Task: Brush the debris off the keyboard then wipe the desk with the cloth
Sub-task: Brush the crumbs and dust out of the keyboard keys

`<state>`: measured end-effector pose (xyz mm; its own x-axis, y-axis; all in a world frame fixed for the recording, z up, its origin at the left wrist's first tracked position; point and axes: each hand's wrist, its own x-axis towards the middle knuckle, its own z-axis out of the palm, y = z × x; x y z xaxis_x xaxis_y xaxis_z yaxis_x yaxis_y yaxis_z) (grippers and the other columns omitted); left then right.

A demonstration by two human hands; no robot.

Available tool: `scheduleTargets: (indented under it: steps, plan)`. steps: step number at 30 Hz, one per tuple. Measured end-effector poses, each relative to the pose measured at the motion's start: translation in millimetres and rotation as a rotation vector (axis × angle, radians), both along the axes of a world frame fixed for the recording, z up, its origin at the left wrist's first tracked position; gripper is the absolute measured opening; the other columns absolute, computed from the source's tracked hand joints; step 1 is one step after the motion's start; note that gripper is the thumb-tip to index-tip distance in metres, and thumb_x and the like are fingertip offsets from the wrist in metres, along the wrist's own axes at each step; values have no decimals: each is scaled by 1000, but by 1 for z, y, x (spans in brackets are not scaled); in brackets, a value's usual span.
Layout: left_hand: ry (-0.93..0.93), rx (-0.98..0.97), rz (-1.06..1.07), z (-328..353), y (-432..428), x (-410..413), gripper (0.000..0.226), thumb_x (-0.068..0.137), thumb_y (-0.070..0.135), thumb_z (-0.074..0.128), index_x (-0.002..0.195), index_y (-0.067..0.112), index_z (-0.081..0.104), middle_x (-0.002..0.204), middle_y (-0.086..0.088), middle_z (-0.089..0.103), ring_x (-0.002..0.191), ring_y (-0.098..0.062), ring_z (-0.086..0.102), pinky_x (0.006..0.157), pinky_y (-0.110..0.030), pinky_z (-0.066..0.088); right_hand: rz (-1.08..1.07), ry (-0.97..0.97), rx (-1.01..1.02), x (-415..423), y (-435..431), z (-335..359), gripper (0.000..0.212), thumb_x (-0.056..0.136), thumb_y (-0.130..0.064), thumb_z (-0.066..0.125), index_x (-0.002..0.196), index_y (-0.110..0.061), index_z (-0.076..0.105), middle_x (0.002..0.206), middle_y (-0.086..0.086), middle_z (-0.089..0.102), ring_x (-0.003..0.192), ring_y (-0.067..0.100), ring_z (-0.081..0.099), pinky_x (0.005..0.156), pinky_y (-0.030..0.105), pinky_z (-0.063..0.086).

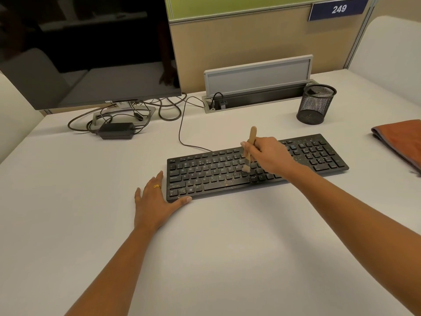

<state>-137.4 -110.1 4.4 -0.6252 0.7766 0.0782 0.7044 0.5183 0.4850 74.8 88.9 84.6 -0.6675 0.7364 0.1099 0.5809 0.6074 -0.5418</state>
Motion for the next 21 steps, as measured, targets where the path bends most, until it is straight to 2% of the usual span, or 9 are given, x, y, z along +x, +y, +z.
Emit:
scheduleTargets:
  steps: [2, 4, 6, 8, 11, 13, 15, 19, 21]
  plan:
    - [0, 0, 0, 0, 0, 0, 119, 55, 80, 50, 151, 17, 18, 155, 0, 29, 144, -13, 20, 119, -42, 1, 21, 36, -30, 1, 1, -1, 44, 98, -41, 36, 77, -12, 61, 76, 9, 64, 68, 22, 56, 59, 31, 40]
    - [-3, -1, 0, 1, 0, 1, 119, 55, 80, 50, 152, 17, 18, 155, 0, 29, 144, -13, 20, 119, -42, 1, 51, -20, -15, 4, 1, -1, 46, 98, -42, 36, 83, -9, 64, 75, 8, 64, 65, 18, 54, 58, 30, 40]
    - [-4, -3, 0, 1, 0, 1, 120, 55, 80, 50, 152, 17, 18, 155, 0, 29, 144, -13, 20, 119, -42, 1, 56, -126, 67, 7, 2, 0, 42, 99, -41, 34, 79, -14, 59, 65, -1, 56, 59, 11, 47, 52, 25, 33]
    - [-4, -5, 0, 1, 0, 0, 121, 54, 80, 50, 152, 17, 18, 155, 0, 29, 144, -13, 20, 119, -42, 1, 42, -174, 162, 7, 4, 4, 43, 100, -41, 32, 77, -15, 58, 67, -1, 56, 61, 13, 49, 52, 25, 32]
    - [-1, -2, -1, 1, 0, 1, 121, 54, 80, 50, 152, 17, 18, 154, 0, 30, 144, -14, 20, 119, -43, 2, -9, -78, 138, 5, 6, 5, 44, 99, -40, 34, 71, -14, 55, 64, -2, 56, 61, 14, 49, 52, 26, 31]
    - [-3, 0, -2, 1, 0, 1, 121, 54, 81, 50, 151, 17, 18, 154, 0, 30, 144, -14, 21, 119, -42, 2, -29, 23, 47, 3, 5, 2, 44, 98, -40, 36, 78, -11, 62, 69, 0, 59, 59, 13, 47, 51, 24, 31]
    - [-3, 1, 0, 1, 0, 0, 121, 54, 81, 50, 151, 17, 18, 154, 0, 30, 144, -14, 21, 119, -43, 2, -3, 20, 4, 2, 3, -3, 48, 98, -43, 36, 86, -8, 67, 74, 3, 64, 57, 10, 46, 51, 25, 32]
    - [-5, -3, 0, 0, 1, 0, 121, 54, 81, 50, 152, 18, 17, 154, 0, 30, 144, -14, 21, 119, -43, 2, -54, -108, 115, 6, 1, -3, 45, 99, -42, 33, 68, -17, 54, 57, -8, 42, 56, 11, 43, 50, 25, 28]
    - [-6, -3, -1, 1, 0, 0, 121, 54, 81, 49, 152, 17, 17, 154, 0, 30, 144, -14, 21, 119, -43, 2, -86, -106, 167, 8, 2, -2, 43, 100, -40, 33, 70, -16, 53, 57, -8, 41, 63, 16, 46, 49, 25, 28]
